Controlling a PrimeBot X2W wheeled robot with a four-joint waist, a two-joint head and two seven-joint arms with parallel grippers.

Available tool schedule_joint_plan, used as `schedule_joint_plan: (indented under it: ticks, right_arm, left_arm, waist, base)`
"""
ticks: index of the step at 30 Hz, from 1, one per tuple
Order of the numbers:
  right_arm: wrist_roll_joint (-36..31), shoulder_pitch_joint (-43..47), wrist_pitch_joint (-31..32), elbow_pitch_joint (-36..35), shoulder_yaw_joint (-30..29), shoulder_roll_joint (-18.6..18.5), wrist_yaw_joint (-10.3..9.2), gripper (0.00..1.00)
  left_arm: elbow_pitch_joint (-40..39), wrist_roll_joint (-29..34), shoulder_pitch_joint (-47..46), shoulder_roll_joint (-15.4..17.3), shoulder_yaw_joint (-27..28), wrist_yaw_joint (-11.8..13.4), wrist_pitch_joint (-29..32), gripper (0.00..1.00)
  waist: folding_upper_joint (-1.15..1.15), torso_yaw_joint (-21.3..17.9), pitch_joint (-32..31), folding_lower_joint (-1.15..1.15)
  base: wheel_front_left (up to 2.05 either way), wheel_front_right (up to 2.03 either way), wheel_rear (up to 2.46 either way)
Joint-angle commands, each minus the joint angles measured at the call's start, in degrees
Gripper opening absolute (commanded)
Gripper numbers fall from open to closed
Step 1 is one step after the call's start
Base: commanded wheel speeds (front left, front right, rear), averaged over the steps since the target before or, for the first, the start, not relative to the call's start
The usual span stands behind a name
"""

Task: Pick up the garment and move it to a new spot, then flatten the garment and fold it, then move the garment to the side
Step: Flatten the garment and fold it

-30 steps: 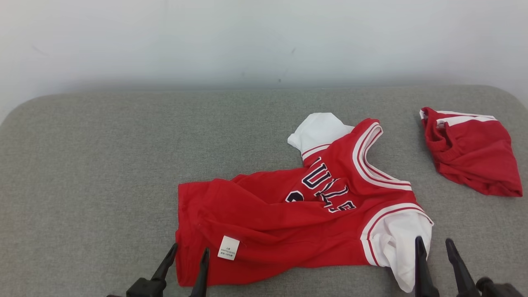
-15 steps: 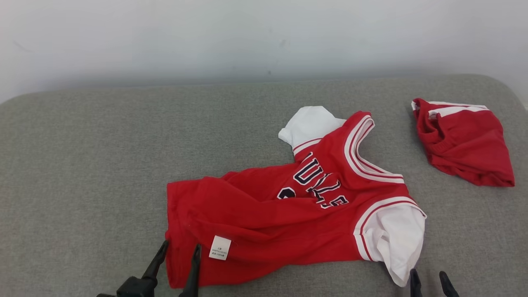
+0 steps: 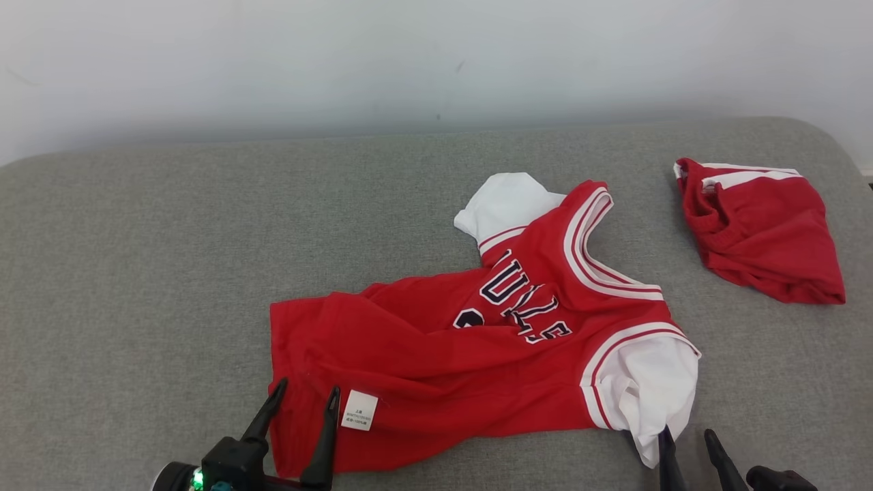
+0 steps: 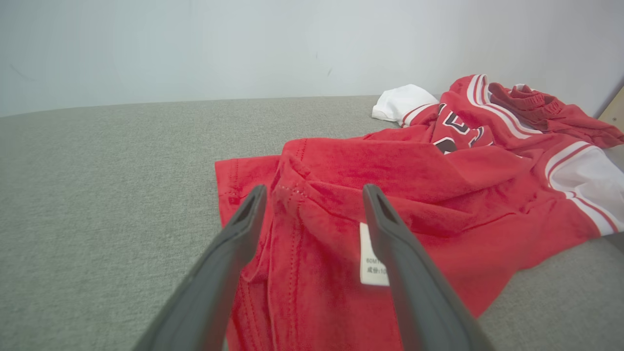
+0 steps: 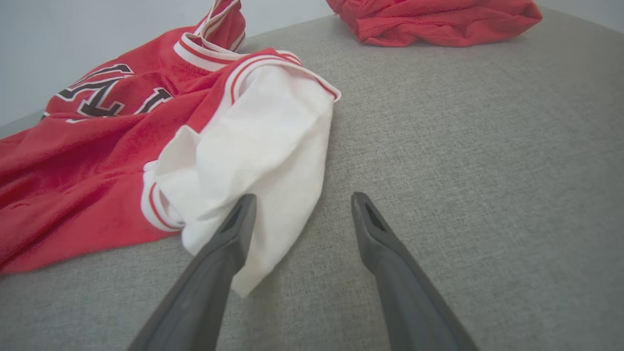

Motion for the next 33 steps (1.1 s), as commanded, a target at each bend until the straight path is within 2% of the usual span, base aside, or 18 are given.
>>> schedule_joint_plan:
  ticks: [1,5,15,23,30,31,32,33]
  right_arm:
    - [0.62,-0.79,-0.01,0.44,0.28,-0.03,0.08,1.0]
    - [1.41,-2.05,-0.01,1.49,1.34,-0.03,0.08,1.0]
    - [2.05,1.96,-0.01,-5.53,0.37,-0.05,0.08,1.0]
    - [2.22,2.82,0.0,-9.41,2.17,-0.06,0.08,1.0]
    - [1.48,2.43,-0.01,-3.65,2.16,-0.02,0.08,1.0]
    - [2.12,1.89,-0.01,-2.78,2.11,-0.02,0.08,0.2]
    - [2.63,1.38,-0.01,-2.16,2.17,-0.05,0.08,0.0]
    - [2.63,0.97,-0.01,-1.67,2.24,-0.04,0.08,0.0]
  left_arm:
    - [0.07,0.54,-0.26,-0.25,-0.06,-0.21,-0.15,1.0]
    - [-0.52,0.6,0.13,-0.36,0.13,-0.12,-0.16,1.0]
    - [-1.83,0.68,0.88,-0.94,0.41,-0.01,-0.16,1.0]
    - [-2.3,0.89,0.98,-1.18,0.43,-0.14,-0.16,1.0]
    - [-2.13,0.67,1.13,-1.19,1.09,-0.13,-0.16,1.0]
    - [-2.07,0.67,1.2,-1.22,1.14,-0.09,-0.16,1.0]
    - [-2.02,0.68,1.27,-1.26,1.19,-0.05,-0.16,1.0]
    - [-1.99,0.72,1.29,-1.34,1.19,-0.05,-0.16,1.0]
  waist:
    - [0.0,0.44,-0.12,0.0]
    - [0.0,1.08,-0.1,0.0]
    - [0.0,2.64,-0.79,0.0]
    - [0.0,2.74,-0.48,0.0]
    - [0.0,3.08,-0.85,0.0]
    - [0.0,3.05,-0.9,0.0]
    - [0.0,2.99,-0.96,0.0]
    - [0.0,2.98,-1.06,0.0]
  base:
    - [0.0,0.0,0.0]
    - [0.0,0.0,0.0]
    - [0.0,0.0,0.0]
    - [0.0,0.0,0.0]
    - [0.0,0.0,0.0]
    - [0.0,0.0,0.0]
    - [0.0,0.0,0.0]
    - [0.0,0.0,0.0]
